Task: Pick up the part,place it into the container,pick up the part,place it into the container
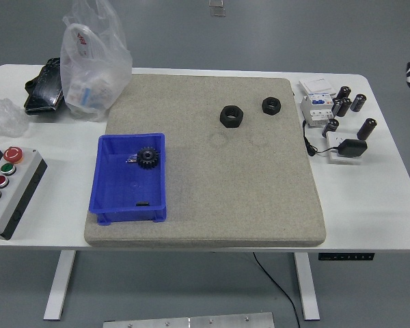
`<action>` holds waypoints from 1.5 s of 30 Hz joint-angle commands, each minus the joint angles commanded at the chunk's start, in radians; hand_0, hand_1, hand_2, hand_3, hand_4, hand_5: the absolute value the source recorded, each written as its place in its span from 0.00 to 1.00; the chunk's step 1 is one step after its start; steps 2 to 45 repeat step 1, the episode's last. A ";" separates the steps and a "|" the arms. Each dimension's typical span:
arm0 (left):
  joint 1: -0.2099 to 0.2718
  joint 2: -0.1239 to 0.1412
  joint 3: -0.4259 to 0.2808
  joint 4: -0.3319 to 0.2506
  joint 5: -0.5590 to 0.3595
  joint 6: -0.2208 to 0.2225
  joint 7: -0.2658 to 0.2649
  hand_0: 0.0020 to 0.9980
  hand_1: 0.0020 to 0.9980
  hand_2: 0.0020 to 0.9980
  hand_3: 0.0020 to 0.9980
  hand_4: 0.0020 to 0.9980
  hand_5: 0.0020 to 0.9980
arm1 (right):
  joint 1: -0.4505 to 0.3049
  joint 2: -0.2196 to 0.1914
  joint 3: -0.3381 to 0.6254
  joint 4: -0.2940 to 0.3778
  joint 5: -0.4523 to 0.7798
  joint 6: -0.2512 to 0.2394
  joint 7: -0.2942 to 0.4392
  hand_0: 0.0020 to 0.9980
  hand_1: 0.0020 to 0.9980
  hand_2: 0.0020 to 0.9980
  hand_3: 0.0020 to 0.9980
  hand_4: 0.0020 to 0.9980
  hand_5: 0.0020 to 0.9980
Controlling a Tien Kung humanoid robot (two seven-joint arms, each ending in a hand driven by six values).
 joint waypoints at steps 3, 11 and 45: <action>0.000 0.001 -0.001 0.000 0.000 0.000 0.001 0.73 0.54 0.56 0.63 0.65 0.51 | -0.006 -0.004 0.017 -0.004 0.017 -0.002 0.008 0.65 0.72 0.74 0.70 0.67 0.31; 0.000 0.001 -0.001 0.000 0.000 0.000 0.001 0.73 0.54 0.56 0.63 0.65 0.51 | -0.006 -0.004 0.017 -0.004 0.017 -0.002 0.008 0.65 0.72 0.74 0.70 0.67 0.31; 0.000 0.001 -0.001 0.000 0.000 0.000 0.001 0.73 0.54 0.56 0.63 0.65 0.51 | -0.006 -0.004 0.017 -0.004 0.017 -0.002 0.008 0.65 0.72 0.74 0.70 0.67 0.31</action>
